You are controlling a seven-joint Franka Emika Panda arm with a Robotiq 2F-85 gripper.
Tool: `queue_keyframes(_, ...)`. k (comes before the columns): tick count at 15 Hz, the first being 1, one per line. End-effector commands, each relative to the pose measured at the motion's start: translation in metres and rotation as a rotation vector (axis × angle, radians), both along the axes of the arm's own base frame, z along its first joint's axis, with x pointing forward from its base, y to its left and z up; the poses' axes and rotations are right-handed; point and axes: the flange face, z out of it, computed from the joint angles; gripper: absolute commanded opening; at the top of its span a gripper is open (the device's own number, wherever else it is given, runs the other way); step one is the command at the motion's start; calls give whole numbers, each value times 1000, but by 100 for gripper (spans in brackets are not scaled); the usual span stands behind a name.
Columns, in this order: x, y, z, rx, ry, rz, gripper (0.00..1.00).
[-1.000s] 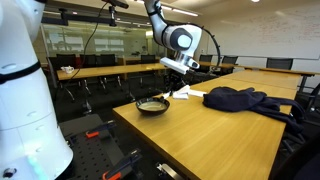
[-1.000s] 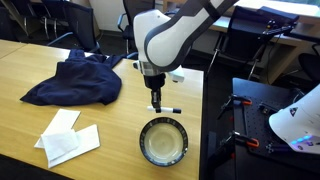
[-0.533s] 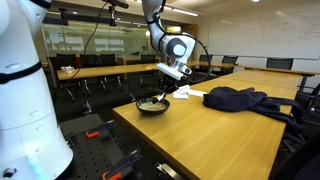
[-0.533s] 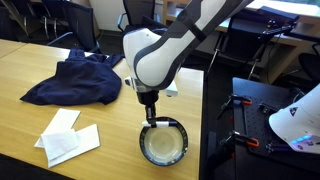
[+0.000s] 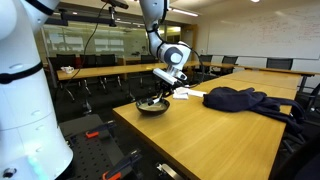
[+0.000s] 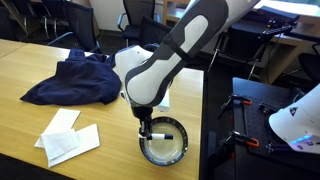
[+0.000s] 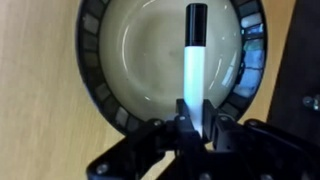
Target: Put the pen in the bowl
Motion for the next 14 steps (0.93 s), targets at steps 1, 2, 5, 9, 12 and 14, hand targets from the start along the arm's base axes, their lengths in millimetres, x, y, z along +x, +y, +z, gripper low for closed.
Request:
queue_keyframes(1,3,0,4,-24,36,-37,46)
queue_keyframes(2,3,-2,7,-33,37,-44,53)
queue_keyframes(5,1,-15,21,-63,6,-42,75)
queue_keyframes(9,-3,-48,57,-123,-44,-71,100)
queue_keyframes(12,-17,-77,87,-161,-56,-88,100)
queue_keyframes(14,-30,-91,109,-164,-52,-85,100)
